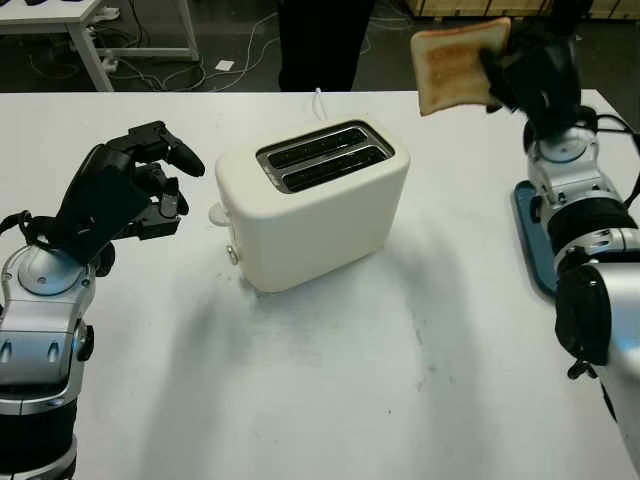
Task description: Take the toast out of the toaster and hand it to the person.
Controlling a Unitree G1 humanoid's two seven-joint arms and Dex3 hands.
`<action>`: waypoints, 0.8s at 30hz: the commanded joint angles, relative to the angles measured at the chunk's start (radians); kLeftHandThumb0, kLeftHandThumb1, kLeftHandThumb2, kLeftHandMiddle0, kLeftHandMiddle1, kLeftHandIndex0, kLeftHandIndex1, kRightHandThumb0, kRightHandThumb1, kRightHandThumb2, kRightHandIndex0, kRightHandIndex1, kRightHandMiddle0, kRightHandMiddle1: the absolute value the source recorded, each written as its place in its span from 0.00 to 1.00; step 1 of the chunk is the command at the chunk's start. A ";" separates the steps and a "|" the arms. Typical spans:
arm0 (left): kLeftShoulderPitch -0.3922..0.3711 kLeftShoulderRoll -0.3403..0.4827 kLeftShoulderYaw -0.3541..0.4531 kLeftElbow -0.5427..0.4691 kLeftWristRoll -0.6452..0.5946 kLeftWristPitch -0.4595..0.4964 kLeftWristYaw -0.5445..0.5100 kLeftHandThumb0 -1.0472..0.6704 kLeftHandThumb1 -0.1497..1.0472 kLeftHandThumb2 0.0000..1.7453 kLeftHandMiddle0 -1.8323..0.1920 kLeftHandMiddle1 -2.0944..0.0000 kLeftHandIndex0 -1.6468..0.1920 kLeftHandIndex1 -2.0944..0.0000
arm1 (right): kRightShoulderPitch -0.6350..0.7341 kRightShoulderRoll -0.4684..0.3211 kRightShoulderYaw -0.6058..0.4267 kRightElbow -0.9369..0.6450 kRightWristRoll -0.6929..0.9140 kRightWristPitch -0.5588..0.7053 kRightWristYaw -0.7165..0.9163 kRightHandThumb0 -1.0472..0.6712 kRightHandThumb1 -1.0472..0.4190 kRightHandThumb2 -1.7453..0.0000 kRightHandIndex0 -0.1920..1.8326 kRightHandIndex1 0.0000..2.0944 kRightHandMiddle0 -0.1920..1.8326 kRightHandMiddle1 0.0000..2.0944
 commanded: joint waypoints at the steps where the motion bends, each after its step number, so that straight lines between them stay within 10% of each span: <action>1: 0.005 0.007 -0.001 -0.013 0.005 0.018 0.001 0.61 0.72 0.70 0.61 0.23 0.65 0.27 | 0.027 0.016 -0.022 0.012 0.031 0.022 -0.003 0.42 0.09 0.80 0.48 0.83 0.37 0.82; 24: -0.003 0.009 -0.003 -0.020 0.011 0.052 0.004 0.62 0.73 0.69 0.61 0.23 0.65 0.28 | 0.036 0.083 -0.062 0.019 0.074 0.093 0.003 0.38 0.09 0.79 0.54 0.83 0.42 0.83</action>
